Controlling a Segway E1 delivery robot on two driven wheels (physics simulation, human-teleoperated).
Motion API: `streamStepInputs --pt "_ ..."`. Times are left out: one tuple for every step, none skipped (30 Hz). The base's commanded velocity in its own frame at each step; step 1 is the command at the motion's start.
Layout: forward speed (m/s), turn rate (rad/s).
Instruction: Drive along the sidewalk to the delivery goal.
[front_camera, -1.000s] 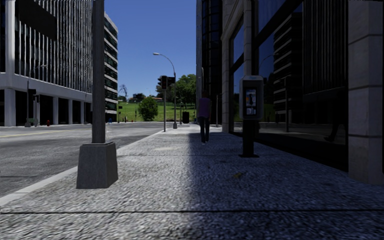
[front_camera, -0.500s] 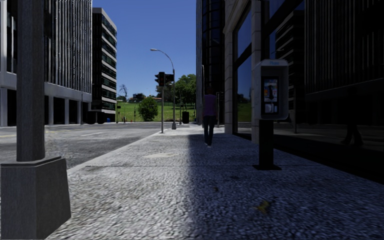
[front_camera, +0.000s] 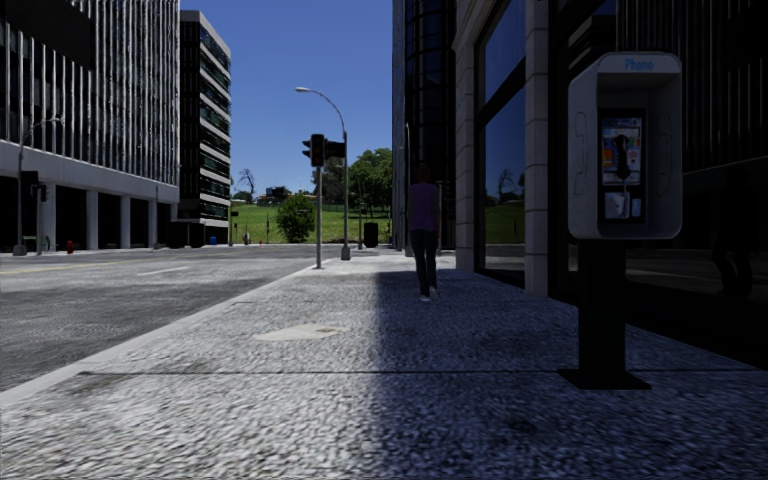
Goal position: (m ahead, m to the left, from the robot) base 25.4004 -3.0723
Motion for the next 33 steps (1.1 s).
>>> streamStepInputs --pt "2.00 0.13" --pt "2.00 0.13" --pt "2.00 0.05" --pt "2.00 0.05" --pt "2.00 0.00" --pt "2.00 0.00" --pt "2.00 0.00" --pt "2.00 0.00" --pt "2.00 0.00" --pt "2.00 0.00" --pt "2.00 0.00" --pt "2.00 0.00" --pt "2.00 0.00" --pt "2.00 0.00" --pt "2.00 0.00" --pt "2.00 0.00" --pt "2.00 0.00" --pt "2.00 0.00" --pt "2.00 0.00" --pt "2.00 0.00" --pt "2.00 0.00" --pt "2.00 0.00" --pt "2.00 0.00" --pt "2.00 0.00" --pt "2.00 0.00" --pt "2.00 0.00" --pt "2.00 0.00" --pt "2.00 0.00" --pt "2.00 0.00" --pt "2.00 0.00" --pt "2.00 0.00" --pt "2.00 0.00" --pt "2.00 0.00"
